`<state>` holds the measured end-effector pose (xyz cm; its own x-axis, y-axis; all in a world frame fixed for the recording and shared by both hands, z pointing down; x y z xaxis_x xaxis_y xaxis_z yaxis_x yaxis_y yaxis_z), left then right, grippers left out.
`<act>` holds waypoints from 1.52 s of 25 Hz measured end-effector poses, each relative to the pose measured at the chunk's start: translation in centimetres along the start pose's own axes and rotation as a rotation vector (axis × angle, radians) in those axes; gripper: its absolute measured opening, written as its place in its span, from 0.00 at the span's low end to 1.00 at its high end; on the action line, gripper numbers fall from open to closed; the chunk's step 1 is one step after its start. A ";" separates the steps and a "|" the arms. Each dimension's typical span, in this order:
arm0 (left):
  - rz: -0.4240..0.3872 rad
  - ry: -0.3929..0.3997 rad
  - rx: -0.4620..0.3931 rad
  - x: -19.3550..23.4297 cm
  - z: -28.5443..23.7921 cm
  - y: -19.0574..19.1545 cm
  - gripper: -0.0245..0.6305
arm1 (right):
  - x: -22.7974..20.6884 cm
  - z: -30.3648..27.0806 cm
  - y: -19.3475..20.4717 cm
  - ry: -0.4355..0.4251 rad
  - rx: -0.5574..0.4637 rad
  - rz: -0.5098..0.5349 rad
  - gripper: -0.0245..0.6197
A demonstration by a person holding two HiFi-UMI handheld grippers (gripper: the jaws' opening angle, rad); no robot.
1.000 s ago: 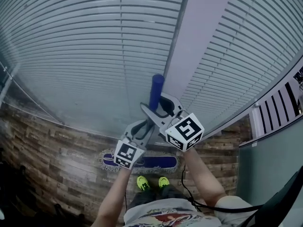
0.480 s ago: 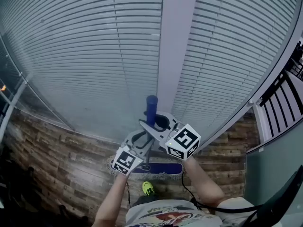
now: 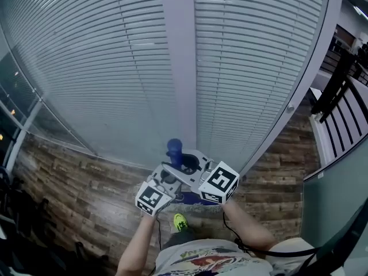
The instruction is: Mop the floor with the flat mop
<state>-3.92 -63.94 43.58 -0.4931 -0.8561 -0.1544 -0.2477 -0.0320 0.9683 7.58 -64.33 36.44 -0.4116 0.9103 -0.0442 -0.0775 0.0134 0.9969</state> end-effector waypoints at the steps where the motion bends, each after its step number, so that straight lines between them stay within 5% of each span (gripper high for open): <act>1: 0.007 -0.011 -0.001 -1.4 0.0 -0.2 0.19 | 0.7 1.2 0.0 -0.015 -0.008 -0.013 0.22; 13: 0.107 -0.108 0.119 -17.8 3.6 1.7 0.19 | 12.9 11.5 4.1 -0.242 0.102 -0.020 0.23; 26: 0.174 -0.098 0.226 -29.3 7.2 1.7 0.20 | 23.2 19.1 5.8 -0.298 0.135 -0.064 0.27; 38: 0.193 -0.140 0.220 -45.8 17.1 4.8 0.23 | 41.1 26.1 9.9 -0.397 0.173 0.044 0.28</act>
<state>3.18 -16.09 51.94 -0.6545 -0.7560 -0.0124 -0.3052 0.2492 0.9191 13.58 -15.94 46.23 -0.0276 0.9996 -0.0064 0.1001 0.0091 0.9949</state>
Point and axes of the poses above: the fingertips, and each gripper's own axes: z backward along the fingers, x to its left, y out of its underside, the point moved 10 cm from there along z, backward along the fingers, and after that the axes turned 4 degrees about x, right-handed, at the moved point
